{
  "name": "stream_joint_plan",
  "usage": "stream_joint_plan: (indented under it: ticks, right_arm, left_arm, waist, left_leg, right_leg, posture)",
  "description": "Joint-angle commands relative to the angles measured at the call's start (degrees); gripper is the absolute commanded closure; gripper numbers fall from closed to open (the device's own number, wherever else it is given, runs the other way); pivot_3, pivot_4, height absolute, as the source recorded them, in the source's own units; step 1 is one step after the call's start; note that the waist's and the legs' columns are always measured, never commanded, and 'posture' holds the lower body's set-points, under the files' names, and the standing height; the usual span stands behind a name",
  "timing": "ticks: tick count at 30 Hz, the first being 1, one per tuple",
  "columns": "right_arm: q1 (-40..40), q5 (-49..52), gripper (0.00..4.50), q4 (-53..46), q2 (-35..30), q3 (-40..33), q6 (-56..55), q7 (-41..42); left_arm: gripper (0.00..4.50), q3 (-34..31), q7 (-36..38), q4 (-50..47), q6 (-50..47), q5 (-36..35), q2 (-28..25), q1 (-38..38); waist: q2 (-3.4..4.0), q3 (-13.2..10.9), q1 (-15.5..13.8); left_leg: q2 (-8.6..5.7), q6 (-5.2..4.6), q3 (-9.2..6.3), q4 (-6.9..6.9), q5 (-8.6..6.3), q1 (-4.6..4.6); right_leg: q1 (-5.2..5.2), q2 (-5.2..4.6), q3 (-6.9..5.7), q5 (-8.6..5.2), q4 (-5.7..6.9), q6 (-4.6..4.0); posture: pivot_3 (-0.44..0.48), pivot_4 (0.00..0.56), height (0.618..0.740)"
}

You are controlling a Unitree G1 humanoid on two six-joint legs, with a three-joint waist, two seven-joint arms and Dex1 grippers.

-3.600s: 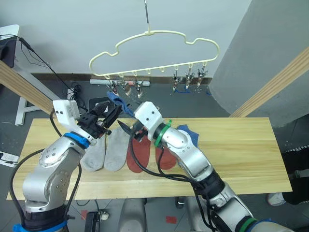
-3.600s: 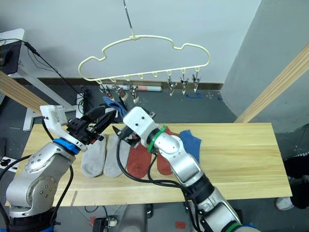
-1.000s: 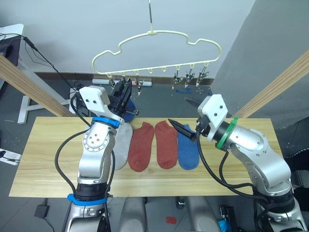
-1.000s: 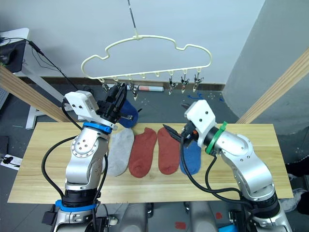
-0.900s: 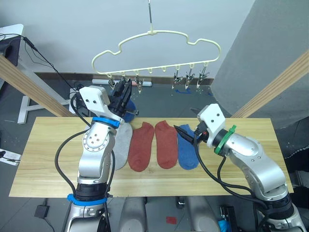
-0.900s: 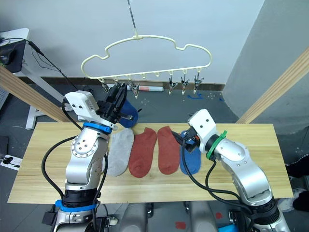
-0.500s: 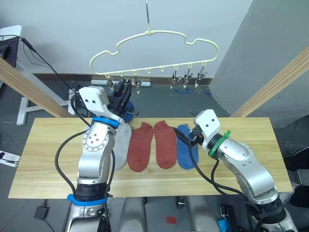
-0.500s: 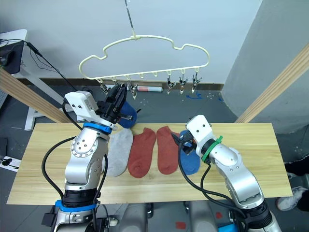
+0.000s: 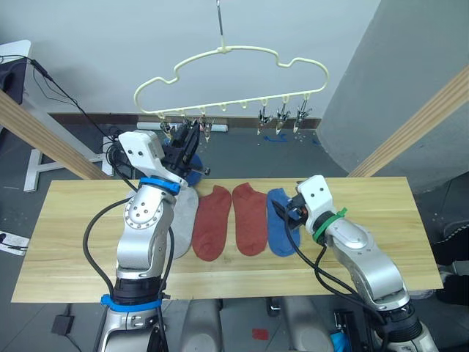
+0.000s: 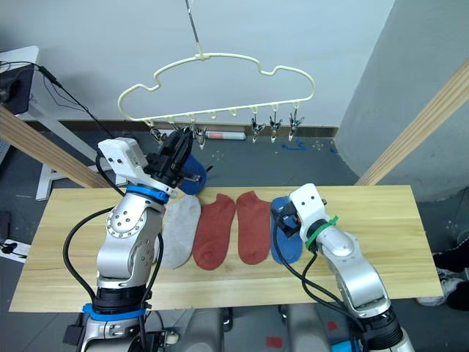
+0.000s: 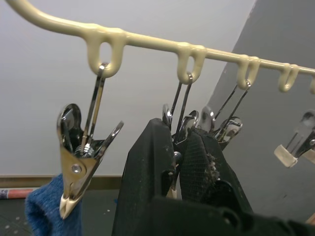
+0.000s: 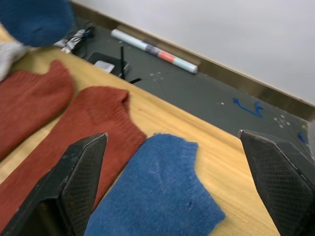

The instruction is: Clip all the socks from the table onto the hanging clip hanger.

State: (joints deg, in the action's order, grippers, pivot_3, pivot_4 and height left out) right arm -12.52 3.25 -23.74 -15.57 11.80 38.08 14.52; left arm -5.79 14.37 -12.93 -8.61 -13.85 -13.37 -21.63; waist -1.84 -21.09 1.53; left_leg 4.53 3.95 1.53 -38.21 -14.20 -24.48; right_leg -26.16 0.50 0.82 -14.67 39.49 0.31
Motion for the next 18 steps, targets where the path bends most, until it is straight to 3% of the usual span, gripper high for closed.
stream_joint_plan:
  ticks: [1, 9, 18]
  right_arm:
    - [-0.4, -0.7, 0.00, -1.4, 0.3, -0.6, -1.2, -0.4]
    - [-1.7, 7.6, 0.00, -9.8, -0.8, 1.0, -8.2, 11.4]
    - [-11.8, 15.7, 0.00, -13.1, -2.4, -2.1, -6.2, 17.2]
  left_arm:
    - [4.20, -0.8, 0.2, -2.7, -0.2, -1.4, 0.0, -0.5]
    - [4.20, 0.4, 0.1, -1.8, 2.0, 1.4, -0.3, 0.4]
    - [4.20, 0.3, -0.3, -1.0, 4.1, 2.8, 0.1, 0.2]
  waist:
    - [0.00, 0.0, 0.0]
    - [0.00, 0.0, 0.0]
    - [0.00, 0.0, 0.1]
  left_leg:
    - [0.00, 0.00, 0.00, 0.00, 0.00, 0.01]
    - [0.00, 0.00, -0.01, 0.00, 0.00, 0.02]
    - [-0.01, -0.08, -0.04, -0.12, -0.04, 0.02]
  right_leg:
    - [0.00, 0.00, 0.00, -0.01, 0.02, 0.01]
    - [0.00, 0.01, -0.01, -0.01, 0.02, 0.02]
    - [0.02, 0.02, -0.01, 0.02, 0.13, -0.03]
  posture:
    - [-0.045, 0.373, 0.701]
    - [-0.053, 0.377, 0.701]
    - [-0.061, 0.383, 0.701]
